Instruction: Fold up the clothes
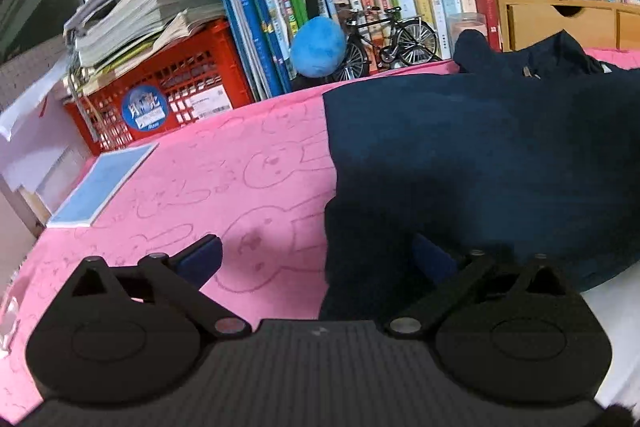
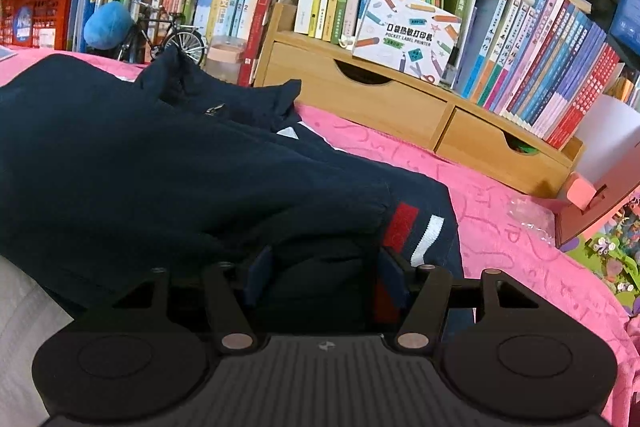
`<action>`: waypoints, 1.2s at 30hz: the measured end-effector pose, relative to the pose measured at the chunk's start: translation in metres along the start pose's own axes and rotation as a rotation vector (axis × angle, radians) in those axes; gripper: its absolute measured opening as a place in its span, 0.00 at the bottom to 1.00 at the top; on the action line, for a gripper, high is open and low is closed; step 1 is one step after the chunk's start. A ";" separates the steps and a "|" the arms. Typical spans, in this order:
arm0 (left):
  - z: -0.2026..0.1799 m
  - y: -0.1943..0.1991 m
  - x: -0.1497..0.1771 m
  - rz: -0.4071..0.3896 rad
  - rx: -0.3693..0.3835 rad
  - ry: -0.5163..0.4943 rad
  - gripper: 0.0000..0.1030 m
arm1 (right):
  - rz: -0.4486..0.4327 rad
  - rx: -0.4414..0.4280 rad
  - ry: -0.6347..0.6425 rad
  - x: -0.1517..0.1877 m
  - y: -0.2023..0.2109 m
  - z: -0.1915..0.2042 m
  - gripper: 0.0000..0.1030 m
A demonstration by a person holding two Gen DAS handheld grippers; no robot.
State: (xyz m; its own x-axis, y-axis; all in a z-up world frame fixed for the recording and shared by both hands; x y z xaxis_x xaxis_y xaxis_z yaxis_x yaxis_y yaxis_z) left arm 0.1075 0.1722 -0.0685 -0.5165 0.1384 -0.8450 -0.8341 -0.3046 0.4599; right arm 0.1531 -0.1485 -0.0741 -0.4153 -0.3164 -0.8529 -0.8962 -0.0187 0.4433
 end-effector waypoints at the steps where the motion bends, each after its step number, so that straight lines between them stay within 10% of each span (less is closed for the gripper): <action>1: 0.001 0.000 0.000 -0.003 0.001 0.001 1.00 | -0.001 -0.004 0.008 0.000 0.000 -0.001 0.60; 7: -0.005 0.002 -0.003 -0.018 0.020 -0.019 1.00 | -0.018 0.080 -0.127 0.011 0.012 -0.061 0.93; 10: -0.008 0.003 -0.004 -0.027 0.001 -0.044 1.00 | -0.011 0.090 -0.312 0.014 0.023 -0.084 0.89; 15: -0.006 0.002 -0.003 -0.025 0.005 -0.034 1.00 | -0.110 0.017 -0.207 -0.018 0.043 -0.036 0.87; 19: -0.003 0.001 -0.002 -0.018 0.017 -0.012 1.00 | -0.066 -0.162 -0.181 -0.027 0.034 0.009 0.86; 24: 0.002 -0.002 0.000 -0.003 0.045 0.033 1.00 | 0.042 -0.149 -0.176 -0.002 0.011 0.010 0.79; 28: 0.019 -0.007 0.005 0.023 0.073 0.139 1.00 | 0.067 -0.180 -0.207 0.007 0.006 0.005 0.79; 34: 0.121 0.009 0.004 0.006 -0.212 0.512 0.87 | 0.072 -0.218 -0.199 0.004 -0.003 0.016 0.91; 36: 0.113 0.014 -0.016 -0.041 -0.148 0.479 0.87 | 0.071 -0.242 -0.185 0.001 -0.006 0.022 0.94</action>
State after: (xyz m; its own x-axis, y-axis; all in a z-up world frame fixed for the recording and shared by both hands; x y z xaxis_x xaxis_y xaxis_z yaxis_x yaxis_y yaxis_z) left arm 0.0820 0.2722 -0.0173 -0.3077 -0.2847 -0.9079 -0.7977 -0.4428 0.4093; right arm 0.1548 -0.1278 -0.0836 -0.5167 -0.1478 -0.8433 -0.8098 -0.2354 0.5374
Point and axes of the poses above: each gripper's, at about its wrist camera, not at the fingertips, and y roughly against the way its jaws point, z to its left, x to its underside, the point moved 8 cm from there along -y, roughly the way its jaws point, and after that the axes turned 8 degrees about -z, right-handed, at the moved point
